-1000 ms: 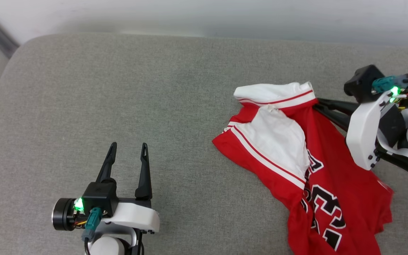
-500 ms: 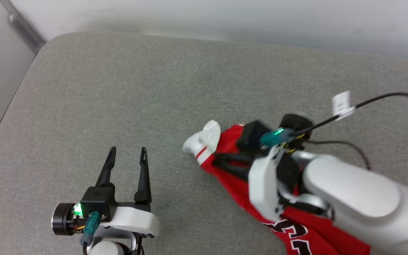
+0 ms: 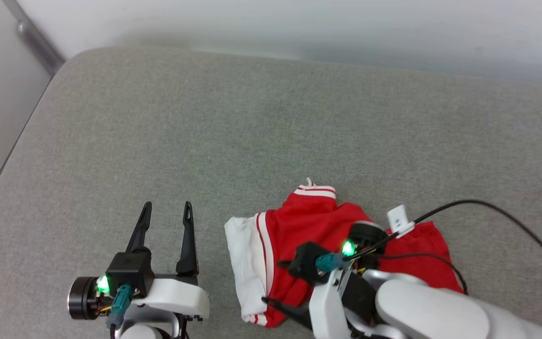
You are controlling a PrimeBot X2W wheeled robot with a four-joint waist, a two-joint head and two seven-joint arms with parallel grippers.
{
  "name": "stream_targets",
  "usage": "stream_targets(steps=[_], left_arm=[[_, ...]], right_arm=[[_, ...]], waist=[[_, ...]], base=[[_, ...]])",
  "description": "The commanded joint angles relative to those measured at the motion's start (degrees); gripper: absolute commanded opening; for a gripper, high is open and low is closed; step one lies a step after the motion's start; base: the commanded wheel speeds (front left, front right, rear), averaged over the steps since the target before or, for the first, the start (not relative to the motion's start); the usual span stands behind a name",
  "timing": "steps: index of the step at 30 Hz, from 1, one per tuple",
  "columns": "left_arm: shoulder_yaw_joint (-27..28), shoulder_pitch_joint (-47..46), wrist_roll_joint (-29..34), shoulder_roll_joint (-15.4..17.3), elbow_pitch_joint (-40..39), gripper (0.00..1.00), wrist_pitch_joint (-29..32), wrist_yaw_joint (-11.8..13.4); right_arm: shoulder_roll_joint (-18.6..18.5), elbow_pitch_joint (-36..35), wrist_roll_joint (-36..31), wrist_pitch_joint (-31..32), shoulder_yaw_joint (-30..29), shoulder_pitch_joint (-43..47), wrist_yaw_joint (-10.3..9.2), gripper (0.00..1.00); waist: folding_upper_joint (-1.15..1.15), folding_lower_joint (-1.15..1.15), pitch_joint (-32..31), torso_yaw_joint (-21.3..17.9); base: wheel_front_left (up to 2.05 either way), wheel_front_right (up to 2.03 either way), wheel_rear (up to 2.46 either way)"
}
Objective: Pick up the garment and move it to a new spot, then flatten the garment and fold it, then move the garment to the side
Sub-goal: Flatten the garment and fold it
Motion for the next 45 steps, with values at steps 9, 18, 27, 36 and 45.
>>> stream_targets(steps=[9, 18, 27, 36, 45], left_arm=[[1.64, 3.12, 1.53, -0.05, -0.38, 1.00, -0.15, -0.59], [2.21, 3.97, 2.02, -0.05, -0.91, 1.00, -0.15, -0.91], [2.14, 2.66, 1.96, -0.05, -1.35, 1.00, -0.15, -0.86], [0.95, 0.21, 1.60, -0.06, -1.17, 1.00, -0.15, -0.97], [1.49, 0.51, 1.73, -0.05, -0.30, 1.00, -0.15, -0.71]], right_arm=[[-7.99, -3.52, 0.87, -10.16, -6.88, -5.19, -0.04, 1.00], [-20.05, -7.25, 3.28, 2.39, -9.35, -10.04, -0.04, 1.00], [-25.61, -11.59, 9.61, 22.16, -0.73, -9.90, -0.04, 1.00], [-18.69, -2.03, 8.52, 23.81, 0.21, 0.01, 0.00, 1.00], [-14.74, 0.07, 5.80, 17.79, 0.80, 3.06, 0.20, 0.00]], waist=[[0.00, 0.00, -4.32, -3.68], [0.00, 0.00, -3.95, -5.11], [0.00, 0.00, -1.70, -5.50], [0.00, 0.00, 2.07, -4.77], [0.00, 0.00, 1.55, -5.36]], base=[[0.00, 0.00, 0.00], [0.00, 0.00, 0.00], [0.00, 0.00, 0.00], [0.00, 0.00, 0.00], [0.00, 0.00, 0.00]])
